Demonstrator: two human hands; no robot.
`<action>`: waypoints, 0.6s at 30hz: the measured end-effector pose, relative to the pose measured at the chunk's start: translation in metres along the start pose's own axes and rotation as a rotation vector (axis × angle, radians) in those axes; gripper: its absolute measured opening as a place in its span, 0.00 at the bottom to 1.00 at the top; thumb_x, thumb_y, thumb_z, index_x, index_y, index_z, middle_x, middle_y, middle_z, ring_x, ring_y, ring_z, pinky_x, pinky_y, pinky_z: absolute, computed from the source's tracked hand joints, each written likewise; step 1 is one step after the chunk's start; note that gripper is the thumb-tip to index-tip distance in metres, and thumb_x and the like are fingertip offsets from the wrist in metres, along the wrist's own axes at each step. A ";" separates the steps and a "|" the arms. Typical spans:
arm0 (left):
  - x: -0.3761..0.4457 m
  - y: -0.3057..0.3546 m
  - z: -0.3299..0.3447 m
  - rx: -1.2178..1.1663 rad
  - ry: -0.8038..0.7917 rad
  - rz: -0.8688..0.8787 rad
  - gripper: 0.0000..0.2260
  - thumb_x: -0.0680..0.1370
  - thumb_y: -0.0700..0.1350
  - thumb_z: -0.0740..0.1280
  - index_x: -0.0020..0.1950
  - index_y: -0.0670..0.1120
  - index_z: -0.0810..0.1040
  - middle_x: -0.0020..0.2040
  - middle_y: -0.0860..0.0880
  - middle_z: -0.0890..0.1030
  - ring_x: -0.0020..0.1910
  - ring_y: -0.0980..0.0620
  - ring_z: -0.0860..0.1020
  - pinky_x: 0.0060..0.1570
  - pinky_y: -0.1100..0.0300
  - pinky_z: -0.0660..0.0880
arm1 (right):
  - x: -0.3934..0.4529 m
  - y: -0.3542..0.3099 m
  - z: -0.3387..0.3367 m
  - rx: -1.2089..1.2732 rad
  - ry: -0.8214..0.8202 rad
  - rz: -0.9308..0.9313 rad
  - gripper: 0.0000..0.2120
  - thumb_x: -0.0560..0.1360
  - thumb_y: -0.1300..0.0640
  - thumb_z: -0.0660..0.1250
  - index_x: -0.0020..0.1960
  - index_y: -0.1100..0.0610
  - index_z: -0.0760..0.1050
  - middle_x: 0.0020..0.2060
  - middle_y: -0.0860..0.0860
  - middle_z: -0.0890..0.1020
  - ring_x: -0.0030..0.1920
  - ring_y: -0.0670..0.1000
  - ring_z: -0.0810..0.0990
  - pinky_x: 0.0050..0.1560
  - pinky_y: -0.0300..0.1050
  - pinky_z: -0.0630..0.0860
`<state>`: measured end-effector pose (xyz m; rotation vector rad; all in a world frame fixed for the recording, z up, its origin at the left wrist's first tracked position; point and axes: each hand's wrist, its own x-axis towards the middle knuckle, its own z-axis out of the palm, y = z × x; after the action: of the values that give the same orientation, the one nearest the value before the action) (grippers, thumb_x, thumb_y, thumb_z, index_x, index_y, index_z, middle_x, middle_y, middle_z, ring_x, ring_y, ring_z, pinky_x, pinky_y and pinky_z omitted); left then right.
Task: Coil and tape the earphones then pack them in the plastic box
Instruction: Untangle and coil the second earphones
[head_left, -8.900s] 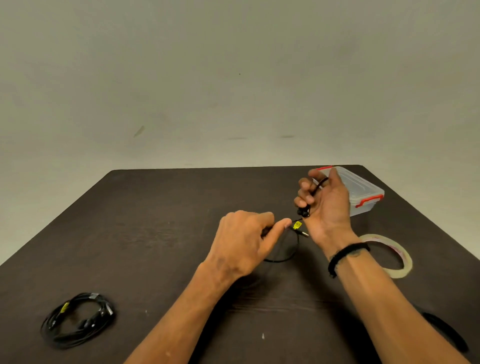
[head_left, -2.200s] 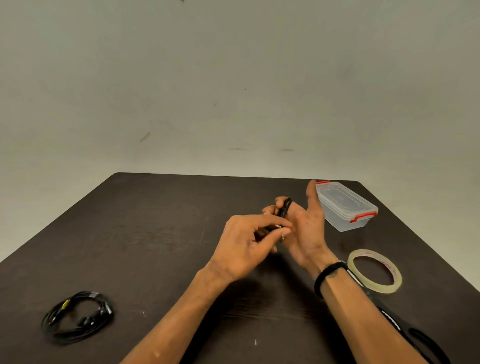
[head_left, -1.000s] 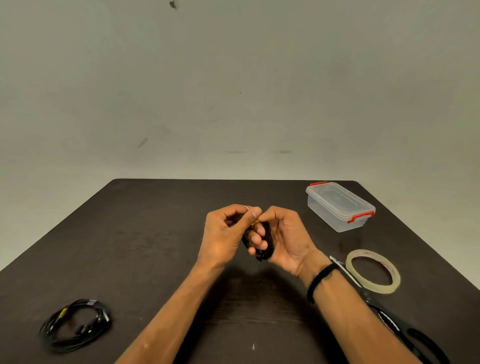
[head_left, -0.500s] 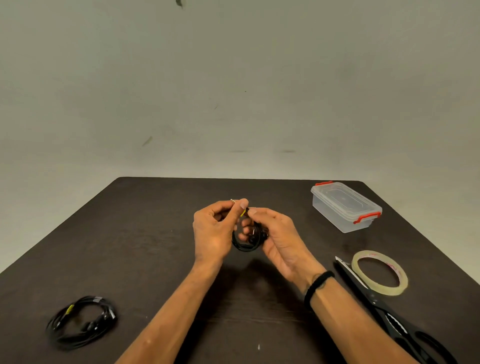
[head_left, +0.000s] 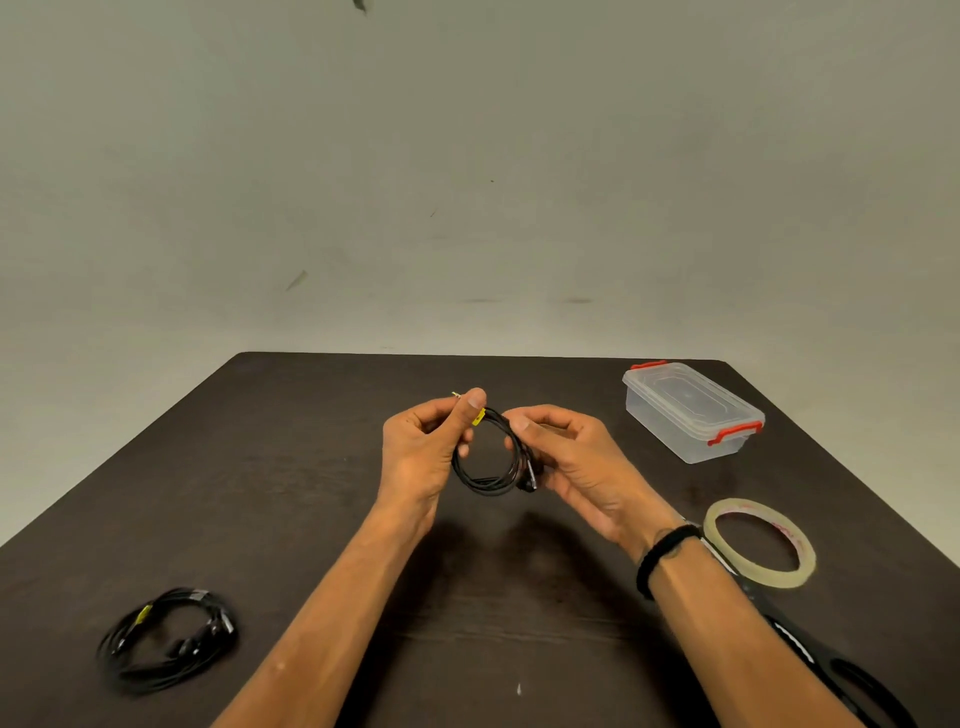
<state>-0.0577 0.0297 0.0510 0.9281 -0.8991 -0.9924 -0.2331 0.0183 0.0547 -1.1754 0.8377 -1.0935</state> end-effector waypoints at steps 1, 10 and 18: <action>0.001 0.000 -0.001 0.006 0.005 0.004 0.10 0.70 0.49 0.79 0.42 0.42 0.86 0.31 0.49 0.79 0.29 0.56 0.72 0.30 0.66 0.71 | 0.001 0.000 -0.002 -0.009 -0.006 0.002 0.13 0.79 0.58 0.74 0.61 0.63 0.84 0.43 0.56 0.85 0.40 0.50 0.82 0.41 0.43 0.82; 0.000 0.000 -0.003 0.116 0.000 0.057 0.09 0.75 0.46 0.78 0.43 0.40 0.86 0.31 0.49 0.80 0.29 0.56 0.74 0.31 0.66 0.74 | 0.002 0.003 -0.007 -0.052 0.024 0.000 0.11 0.80 0.60 0.73 0.59 0.64 0.84 0.45 0.59 0.86 0.45 0.55 0.82 0.51 0.51 0.84; -0.003 0.001 -0.001 0.168 -0.070 0.087 0.09 0.74 0.49 0.77 0.42 0.43 0.87 0.30 0.49 0.79 0.28 0.56 0.73 0.32 0.66 0.73 | -0.002 -0.001 0.002 -0.076 -0.127 -0.020 0.22 0.78 0.50 0.73 0.66 0.62 0.77 0.53 0.61 0.88 0.53 0.61 0.88 0.60 0.56 0.82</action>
<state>-0.0576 0.0335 0.0511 0.9914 -1.0861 -0.8895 -0.2316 0.0207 0.0563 -1.3048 0.7759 -0.9997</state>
